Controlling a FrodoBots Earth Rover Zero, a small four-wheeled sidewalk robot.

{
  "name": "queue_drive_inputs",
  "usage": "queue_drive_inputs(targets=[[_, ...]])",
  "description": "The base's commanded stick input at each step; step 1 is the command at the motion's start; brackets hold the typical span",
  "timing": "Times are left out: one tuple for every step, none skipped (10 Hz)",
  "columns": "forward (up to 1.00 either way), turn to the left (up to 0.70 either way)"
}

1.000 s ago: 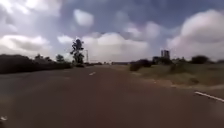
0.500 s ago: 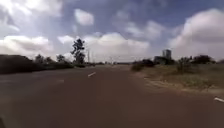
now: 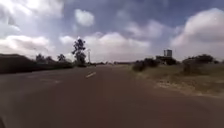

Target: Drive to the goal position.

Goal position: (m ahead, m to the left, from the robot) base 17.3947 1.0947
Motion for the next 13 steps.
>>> queue_drive_inputs(targets=[[1.0,0.0],[1.0,0.0],[1.0,0.0],[1.0,0.0],[1.0,0.0],[1.0,0.0],[1.0,0.0],[1.0,0.0],[1.0,0.0],[1.0,0.0],[1.0,0.0],[1.0,0.0],[1.0,0.0]])
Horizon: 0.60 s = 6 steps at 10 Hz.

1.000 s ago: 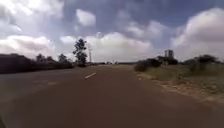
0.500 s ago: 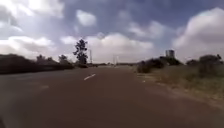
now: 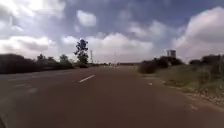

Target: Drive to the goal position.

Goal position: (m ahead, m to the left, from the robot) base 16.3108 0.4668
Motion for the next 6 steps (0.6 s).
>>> queue_drive_inputs(targets=[[1.0,0.0],[1.0,0.0],[1.0,0.0],[1.0,0.0],[1.0,0.0],[1.0,0.0]])
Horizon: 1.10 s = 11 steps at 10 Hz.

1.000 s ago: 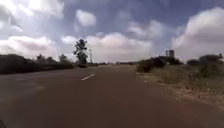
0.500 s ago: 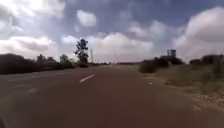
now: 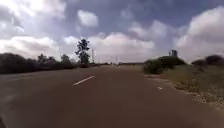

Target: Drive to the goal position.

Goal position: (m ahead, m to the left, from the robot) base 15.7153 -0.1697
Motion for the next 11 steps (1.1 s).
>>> queue_drive_inputs(targets=[[1.0,0.0],[1.0,0.0],[1.0,0.0],[1.0,0.0],[1.0,0.0],[1.0,0.0],[1.0,0.0],[1.0,0.0],[1.0,0.0],[1.0,0.0],[1.0,0.0]])
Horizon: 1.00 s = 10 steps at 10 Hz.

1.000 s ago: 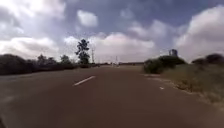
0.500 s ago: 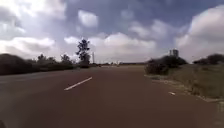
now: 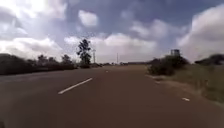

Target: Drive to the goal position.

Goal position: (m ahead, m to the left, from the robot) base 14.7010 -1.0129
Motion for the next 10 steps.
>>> queue_drive_inputs(targets=[[1.0,0.0],[1.0,0.0],[1.0,0.0],[1.0,0.0],[1.0,0.0],[1.0,0.0],[1.0,0.0],[1.0,0.0],[1.0,0.0],[1.0,0.0]])
